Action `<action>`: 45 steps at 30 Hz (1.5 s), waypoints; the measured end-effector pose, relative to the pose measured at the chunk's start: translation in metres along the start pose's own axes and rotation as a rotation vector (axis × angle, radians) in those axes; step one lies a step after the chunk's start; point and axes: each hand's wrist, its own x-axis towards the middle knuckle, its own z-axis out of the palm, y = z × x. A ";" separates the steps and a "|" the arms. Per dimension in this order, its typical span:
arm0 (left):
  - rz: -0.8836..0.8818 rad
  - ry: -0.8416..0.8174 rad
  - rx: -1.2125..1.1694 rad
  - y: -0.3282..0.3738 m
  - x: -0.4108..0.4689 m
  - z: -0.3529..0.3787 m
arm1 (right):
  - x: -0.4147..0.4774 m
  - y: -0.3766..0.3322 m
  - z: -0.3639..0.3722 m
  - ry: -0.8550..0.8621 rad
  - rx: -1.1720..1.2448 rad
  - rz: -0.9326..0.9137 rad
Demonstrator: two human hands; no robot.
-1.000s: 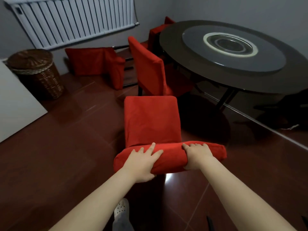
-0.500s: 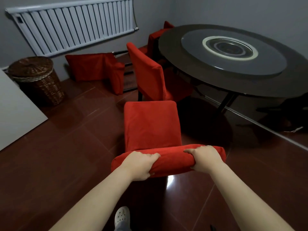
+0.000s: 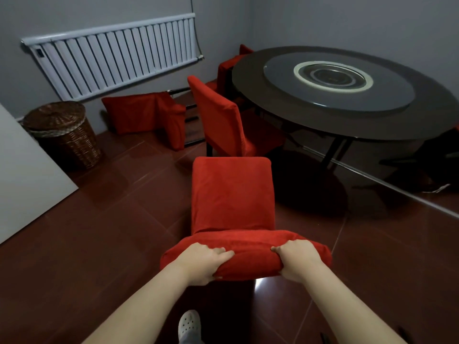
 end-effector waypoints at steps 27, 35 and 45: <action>0.136 0.121 0.044 -0.002 0.093 -0.091 | -0.047 0.055 -0.014 0.158 0.262 0.399; 0.137 0.201 0.069 -0.031 0.146 -0.109 | 0.000 0.086 -0.038 0.158 0.325 0.532; 0.310 0.149 0.094 -0.049 0.173 -0.126 | 0.020 0.109 -0.062 0.062 0.283 0.462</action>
